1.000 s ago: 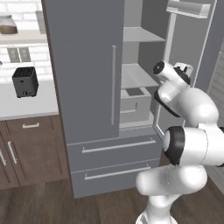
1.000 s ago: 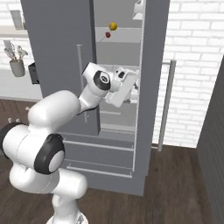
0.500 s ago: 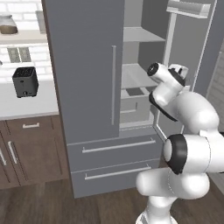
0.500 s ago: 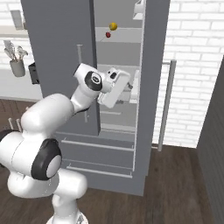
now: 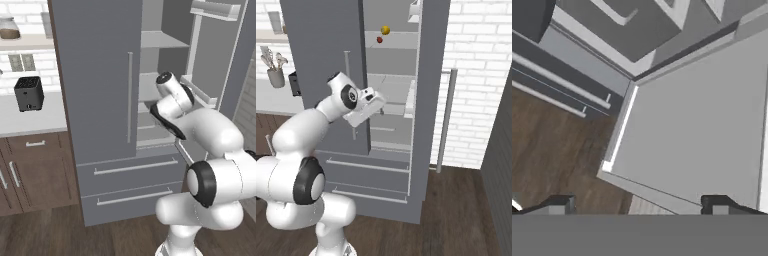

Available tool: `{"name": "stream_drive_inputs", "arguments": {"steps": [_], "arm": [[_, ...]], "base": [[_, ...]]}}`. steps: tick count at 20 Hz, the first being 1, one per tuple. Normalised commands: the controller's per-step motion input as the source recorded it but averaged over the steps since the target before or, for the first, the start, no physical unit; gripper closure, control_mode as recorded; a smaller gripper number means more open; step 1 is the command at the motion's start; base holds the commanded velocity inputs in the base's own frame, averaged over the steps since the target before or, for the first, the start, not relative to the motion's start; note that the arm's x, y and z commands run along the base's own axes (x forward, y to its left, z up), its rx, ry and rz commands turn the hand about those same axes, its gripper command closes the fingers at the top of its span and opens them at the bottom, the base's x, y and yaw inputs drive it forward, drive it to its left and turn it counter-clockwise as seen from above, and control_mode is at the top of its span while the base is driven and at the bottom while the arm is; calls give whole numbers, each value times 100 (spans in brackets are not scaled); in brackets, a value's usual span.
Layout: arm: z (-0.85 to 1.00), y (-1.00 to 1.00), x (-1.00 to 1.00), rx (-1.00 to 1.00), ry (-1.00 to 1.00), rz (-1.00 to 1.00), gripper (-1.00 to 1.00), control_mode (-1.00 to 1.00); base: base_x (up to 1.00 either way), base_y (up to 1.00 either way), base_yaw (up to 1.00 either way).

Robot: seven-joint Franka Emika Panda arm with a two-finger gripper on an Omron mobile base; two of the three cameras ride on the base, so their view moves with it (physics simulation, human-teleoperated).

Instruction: Take the strawberry from the fridge and place it on top of the pancake, located on the dining counter.

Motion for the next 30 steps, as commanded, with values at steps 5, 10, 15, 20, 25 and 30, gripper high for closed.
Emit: {"name": "stream_drive_inputs", "arguments": {"steps": [5, 10, 15, 20, 25, 30], "arm": [[-33, 96, 30, 65, -3, -6, -100, -100], [14, 65, 35, 39, -33, -17, -100, -100], [68, 68, 27, 11, -43, -12, -100, -100], [82, 24, 28, 3, -7, -14, -100, -100], [55, 19, 20, 3, -1, -10, -100, -100], [4, 17, 18, 1, -10, 0, -100, -100]], "base": [[0, 0, 0], [0, 0, 0], [0, 0, 0], [0, 0, 0], [0, 0, 0], [0, 0, 0]]}}
